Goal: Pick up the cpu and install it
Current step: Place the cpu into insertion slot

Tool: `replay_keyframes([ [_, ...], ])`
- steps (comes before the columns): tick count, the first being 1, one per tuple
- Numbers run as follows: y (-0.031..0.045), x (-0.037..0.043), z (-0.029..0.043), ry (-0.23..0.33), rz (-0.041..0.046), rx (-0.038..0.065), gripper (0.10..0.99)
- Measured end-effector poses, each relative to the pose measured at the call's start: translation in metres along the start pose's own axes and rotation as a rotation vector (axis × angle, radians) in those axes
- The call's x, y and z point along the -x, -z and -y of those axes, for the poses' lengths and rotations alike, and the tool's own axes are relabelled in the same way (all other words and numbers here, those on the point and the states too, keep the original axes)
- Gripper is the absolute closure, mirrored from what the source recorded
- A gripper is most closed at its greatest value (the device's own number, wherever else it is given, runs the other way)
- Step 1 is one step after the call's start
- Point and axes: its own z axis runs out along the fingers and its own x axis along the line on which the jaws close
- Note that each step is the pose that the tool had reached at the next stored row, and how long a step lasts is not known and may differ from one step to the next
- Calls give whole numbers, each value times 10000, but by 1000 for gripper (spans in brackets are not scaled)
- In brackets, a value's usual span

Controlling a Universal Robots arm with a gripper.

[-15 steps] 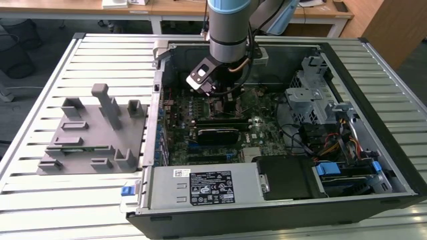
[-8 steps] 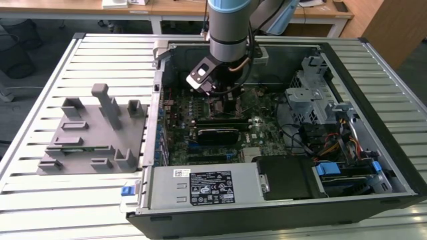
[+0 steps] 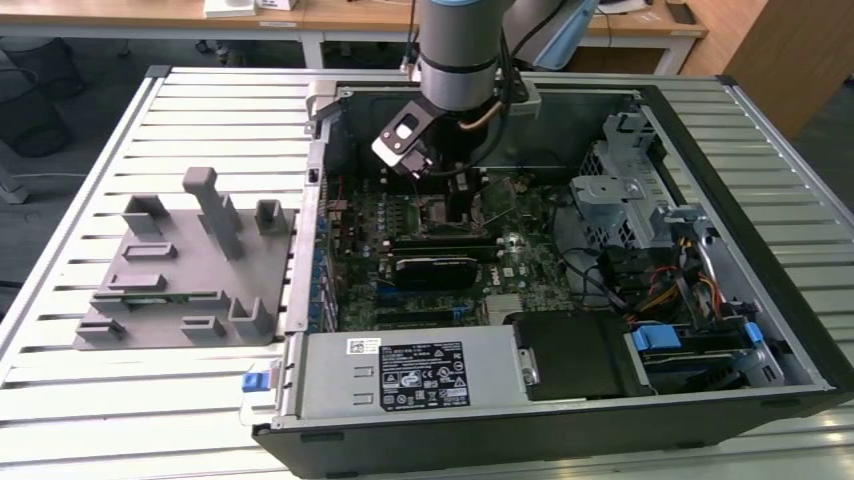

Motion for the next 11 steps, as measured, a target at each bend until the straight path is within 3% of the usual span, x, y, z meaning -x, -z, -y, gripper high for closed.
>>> replay_keyframes([
  [3, 66, 0, -5, 0, 1, -24, 553],
  [5, 100, 0, -9, -1, 0, -48, 675],
  [6, 118, -1, -10, -1, -1, -61, 675],
  [8, 151, -1, -12, -2, -5, -83, 788],
  [9, 167, -1, -13, -2, -7, -95, 788],
  [11, 194, -1, -15, -3, -11, -118, 906],
])
